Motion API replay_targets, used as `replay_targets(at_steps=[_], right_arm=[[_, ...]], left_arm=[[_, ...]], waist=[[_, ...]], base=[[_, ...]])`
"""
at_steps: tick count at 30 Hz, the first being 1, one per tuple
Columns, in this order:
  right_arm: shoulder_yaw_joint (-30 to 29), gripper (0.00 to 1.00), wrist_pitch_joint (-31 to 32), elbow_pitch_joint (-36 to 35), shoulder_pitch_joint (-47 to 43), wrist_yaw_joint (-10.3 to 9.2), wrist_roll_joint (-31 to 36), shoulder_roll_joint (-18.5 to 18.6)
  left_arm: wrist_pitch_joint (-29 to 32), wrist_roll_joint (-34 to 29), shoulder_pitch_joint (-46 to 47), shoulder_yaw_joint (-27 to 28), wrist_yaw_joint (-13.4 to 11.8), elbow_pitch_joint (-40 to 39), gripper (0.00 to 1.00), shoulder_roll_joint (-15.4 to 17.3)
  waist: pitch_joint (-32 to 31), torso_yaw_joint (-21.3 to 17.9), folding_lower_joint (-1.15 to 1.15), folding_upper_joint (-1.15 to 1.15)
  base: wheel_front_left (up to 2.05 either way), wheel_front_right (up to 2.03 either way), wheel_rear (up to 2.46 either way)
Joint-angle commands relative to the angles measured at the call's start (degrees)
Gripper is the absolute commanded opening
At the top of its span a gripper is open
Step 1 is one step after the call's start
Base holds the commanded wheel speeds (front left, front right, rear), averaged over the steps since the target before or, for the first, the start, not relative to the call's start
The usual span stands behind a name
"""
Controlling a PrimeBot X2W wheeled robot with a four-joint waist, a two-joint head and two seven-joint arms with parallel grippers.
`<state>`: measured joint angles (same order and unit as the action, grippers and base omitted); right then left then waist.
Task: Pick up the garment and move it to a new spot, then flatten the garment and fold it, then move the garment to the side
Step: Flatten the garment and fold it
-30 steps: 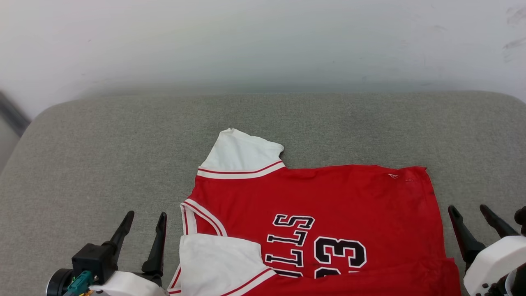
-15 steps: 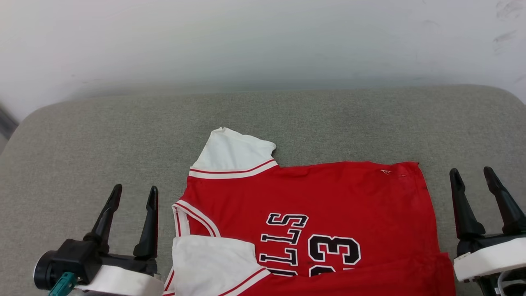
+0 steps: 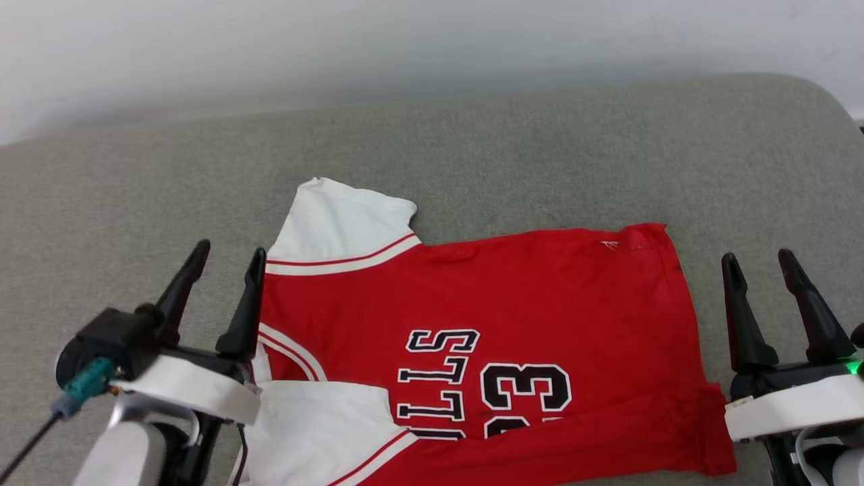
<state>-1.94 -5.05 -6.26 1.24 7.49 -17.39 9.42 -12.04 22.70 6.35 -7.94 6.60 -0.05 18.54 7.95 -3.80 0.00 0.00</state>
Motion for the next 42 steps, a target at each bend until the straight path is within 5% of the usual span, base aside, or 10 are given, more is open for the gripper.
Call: replay_targets(at_steps=[1,7,16,24,33,34,35,36,42], right_arm=[[0.3,1.0,-0.6,-0.3,1.7,-0.01,0.3,-0.6],[1.5,1.0,-2.6,0.2,4.4,-0.01,0.1,-2.2],[5.0,1.0,-6.0,3.8,8.3,-0.01,0.1,-3.8],[6.6,1.0,-7.9,6.8,10.5,-0.01,-0.2,-4.8],[7.8,1.0,-8.6,9.0,11.8,-0.01,0.4,-5.3],[8.0,1.0,-8.7,9.1,11.7,-0.01,0.5,-5.1],[8.0,1.0,-8.7,9.1,11.7,-0.01,0.5,-5.1],[8.0,1.0,-8.7,9.2,11.5,-0.01,0.7,-4.9],[7.0,1.0,-8.3,9.7,10.3,-0.01,1.2,-4.0]], left_arm=[[1.6,1.4,3.0,0.0,0.4,0.6,1.0,1.1],[14.4,4.1,15.5,-3.5,0.8,3.2,1.0,10.6],[41.4,16.6,34.0,-10.7,0.9,7.8,1.0,25.9],[60.6,24.5,42.8,-12.6,0.5,11.9,1.0,29.5],[65.7,23.4,44.7,-15.4,-0.3,16.8,1.0,29.6],[65.4,23.6,44.3,-15.5,-0.3,17.4,0.44,29.2],[65.4,23.6,44.3,-15.5,-0.3,17.4,0.44,29.2],[64.8,23.7,44.2,-15.5,-0.3,17.9,0.0,28.7],[59.8,23.3,43.6,-16.2,0.2,18.3,0.0,26.9]], waist=[[3.7,-2.8,0.0,0.0],[11.2,-7.3,0.0,0.0],[19.3,-12.7,0.0,0.0],[22.3,-15.0,0.0,0.0],[24.3,-16.1,0.0,0.0],[24.4,-16.1,0.0,0.0],[24.4,-16.1,0.0,0.0],[24.4,-16.0,0.0,0.0],[23.2,-14.1,0.0,0.0]], base=[[0.0,0.0,0.0],[0.0,0.0,0.0],[0.0,0.0,0.0],[0.0,0.0,0.0],[0.0,0.0,0.0],[0.0,0.0,0.0],[0.0,0.0,0.0],[0.0,0.0,0.0],[0.0,0.0,0.0]])
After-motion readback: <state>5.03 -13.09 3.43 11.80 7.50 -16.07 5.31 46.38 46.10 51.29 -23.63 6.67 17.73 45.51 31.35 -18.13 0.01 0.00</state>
